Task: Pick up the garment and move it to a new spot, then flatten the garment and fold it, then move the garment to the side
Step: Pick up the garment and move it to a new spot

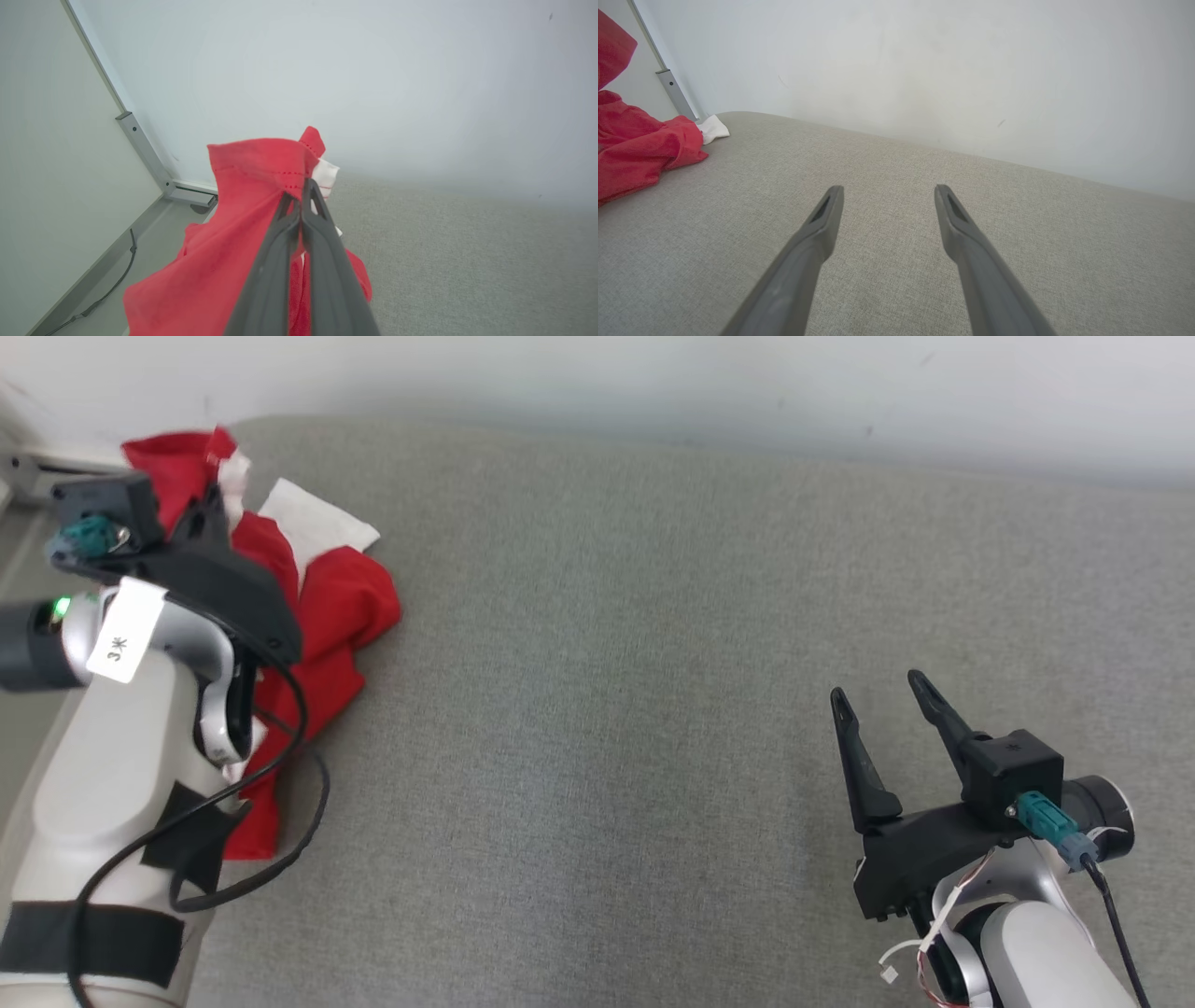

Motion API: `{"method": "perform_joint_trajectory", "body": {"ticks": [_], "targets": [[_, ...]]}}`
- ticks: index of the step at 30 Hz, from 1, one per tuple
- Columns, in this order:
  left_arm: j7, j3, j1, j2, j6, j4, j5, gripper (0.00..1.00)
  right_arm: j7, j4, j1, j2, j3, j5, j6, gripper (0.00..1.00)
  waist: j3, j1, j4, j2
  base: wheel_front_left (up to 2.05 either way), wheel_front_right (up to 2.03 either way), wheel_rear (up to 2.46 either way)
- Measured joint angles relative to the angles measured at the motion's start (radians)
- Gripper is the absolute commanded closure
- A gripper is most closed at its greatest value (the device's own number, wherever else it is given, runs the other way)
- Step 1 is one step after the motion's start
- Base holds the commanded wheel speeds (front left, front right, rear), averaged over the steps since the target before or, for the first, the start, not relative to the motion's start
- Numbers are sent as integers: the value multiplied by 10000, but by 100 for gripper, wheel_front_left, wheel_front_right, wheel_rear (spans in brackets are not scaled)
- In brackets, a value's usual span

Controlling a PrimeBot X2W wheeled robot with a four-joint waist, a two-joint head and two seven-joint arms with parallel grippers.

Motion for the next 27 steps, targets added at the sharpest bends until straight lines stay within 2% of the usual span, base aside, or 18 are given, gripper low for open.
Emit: {"method": "perform_joint_trajectory", "body": {"ticks": [4, 11, 20, 27], "targets": [[-307, -395, -112, -316, -142, -443, 134, 100, -136, 305, 125, 211, -58, 102, -4, 0, -502, -1, -100, -1, 0, 0, 0], [-512, -1095, -247, -970, -727, -1204, 211, 100, -311, 616, 434, 401, -104, 144, -27, 0, -1361, -1, -563, -2, 0, 0, 0], [-316, -1856, -249, -1442, -1080, -2004, 198, 100, -353, 516, 898, 560, -15, 146, -92, 0, -2038, -1, -1895, -2, 0, 0, 0], [-217, -2219, -440, -1522, -1085, -2343, -102, 100, -359, 502, 987, 612, 38, 150, -102, 0, -2239, -1, -2863, -2, 0, 0, 0]]}}
